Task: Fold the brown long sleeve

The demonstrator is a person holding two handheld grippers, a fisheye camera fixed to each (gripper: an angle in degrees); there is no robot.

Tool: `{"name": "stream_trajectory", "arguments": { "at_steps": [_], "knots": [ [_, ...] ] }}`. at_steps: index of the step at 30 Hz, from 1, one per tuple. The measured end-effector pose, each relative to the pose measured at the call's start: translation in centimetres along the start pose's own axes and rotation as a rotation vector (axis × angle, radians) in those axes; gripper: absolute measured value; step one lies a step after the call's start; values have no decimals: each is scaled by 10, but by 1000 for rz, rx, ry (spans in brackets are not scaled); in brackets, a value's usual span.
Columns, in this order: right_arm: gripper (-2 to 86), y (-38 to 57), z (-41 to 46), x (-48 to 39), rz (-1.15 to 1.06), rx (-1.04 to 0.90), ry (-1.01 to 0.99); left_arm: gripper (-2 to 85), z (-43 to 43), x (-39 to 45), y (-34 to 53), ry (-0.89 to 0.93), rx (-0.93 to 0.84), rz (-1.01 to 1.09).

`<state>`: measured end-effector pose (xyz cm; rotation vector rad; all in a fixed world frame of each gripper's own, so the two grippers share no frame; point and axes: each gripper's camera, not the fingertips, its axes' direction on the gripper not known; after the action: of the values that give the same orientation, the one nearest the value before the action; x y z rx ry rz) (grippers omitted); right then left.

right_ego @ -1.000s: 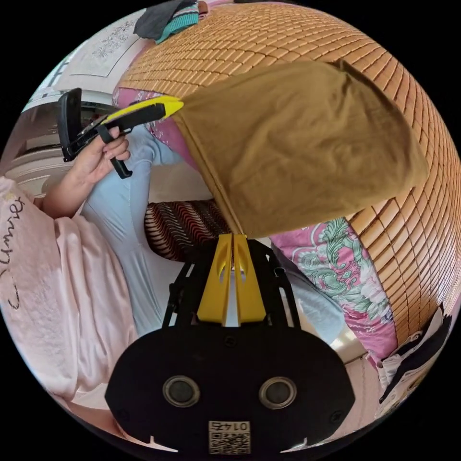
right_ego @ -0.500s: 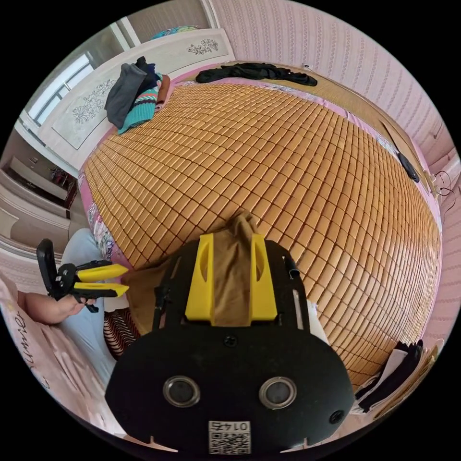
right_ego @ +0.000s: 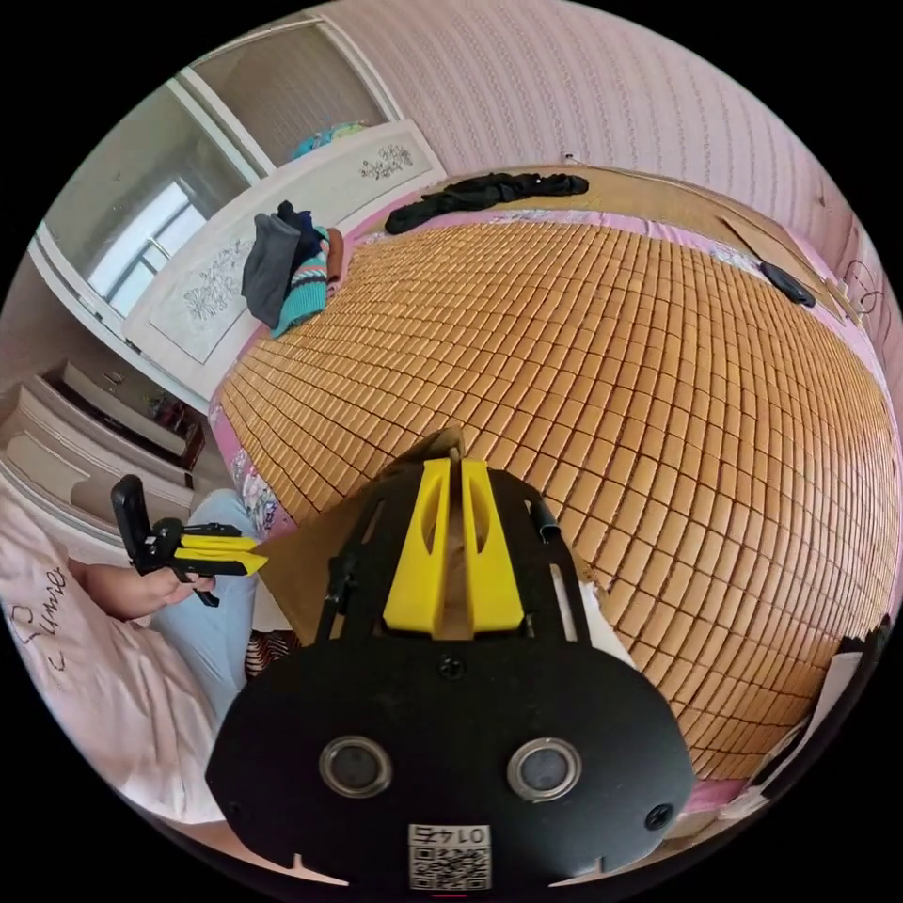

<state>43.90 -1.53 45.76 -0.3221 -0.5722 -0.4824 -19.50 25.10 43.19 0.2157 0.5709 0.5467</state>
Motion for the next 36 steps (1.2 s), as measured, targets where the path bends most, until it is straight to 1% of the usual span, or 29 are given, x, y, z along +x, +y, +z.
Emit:
{"name": "stream_trajectory", "arguments": {
  "at_steps": [1, 5, 10, 14, 18, 20, 21, 23, 24, 25, 26, 27, 28, 29, 30, 31, 32, 33, 35, 36],
  "knots": [
    [10, 20, -19, 7, 27, 51, -17, -9, -3, 9, 0, -14, 5, 19],
    [9, 69, -69, 25, 87, 159, -86, -10, -8, 31, -3, -11, 38, 37],
    [8, 105, -114, 19, 34, 237, -59, -10, -23, 70, -24, -45, 87, 121],
    [8, 137, -150, 25, 28, 328, -86, -10, -41, 98, -41, -22, 149, 164],
    [8, 173, -194, 31, 45, 467, -106, -10, -61, 148, -68, -2, 213, 328],
    [8, 202, -238, 35, 49, 581, -98, -10, -66, 170, -86, 22, 242, 402],
    [8, 209, -251, 35, 50, 608, -91, -10, -67, 186, -101, 48, 265, 447],
    [8, 238, -310, 37, 37, 682, -29, -10, -67, 209, -127, 107, 305, 507],
    [8, 245, -326, 38, 36, 689, -6, -10, -63, 225, -146, 164, 330, 537],
    [9, 257, -360, 39, 39, 693, 53, -10, -56, 242, -167, 231, 356, 568],
    [9, 268, -395, 41, 51, 684, 118, -10, -51, 251, -179, 268, 362, 582],
    [9, 272, -413, 42, 59, 680, 152, -10, -37, 271, -206, 353, 357, 612],
    [9, 280, -449, 43, 85, 672, 224, -10, -20, 296, -237, 434, 333, 643],
    [10, 286, -483, 44, 124, 664, 308, -10, -10, 309, -253, 474, 320, 657],
    [10, 287, -500, 45, 139, 653, 353, -9, 9, 337, -285, 566, 299, 686],
    [11, 287, -531, 49, 170, 628, 463, -8, 30, 367, -316, 643, 302, 711],
    [12, 283, -557, 58, 214, 590, 576, -8, 42, 381, -331, 666, 311, 712],
    [12, 279, -568, 65, 234, 564, 622, -6, 69, 409, -362, 671, 325, 706],
    [16, 263, -596, 119, 380, 449, 754, 0, 123, 449, -405, 621, 314, 684],
    [17, 261, -598, 137, 432, 423, 776, 10, 165, 473, -433, 566, 276, 664]
  ]
}}
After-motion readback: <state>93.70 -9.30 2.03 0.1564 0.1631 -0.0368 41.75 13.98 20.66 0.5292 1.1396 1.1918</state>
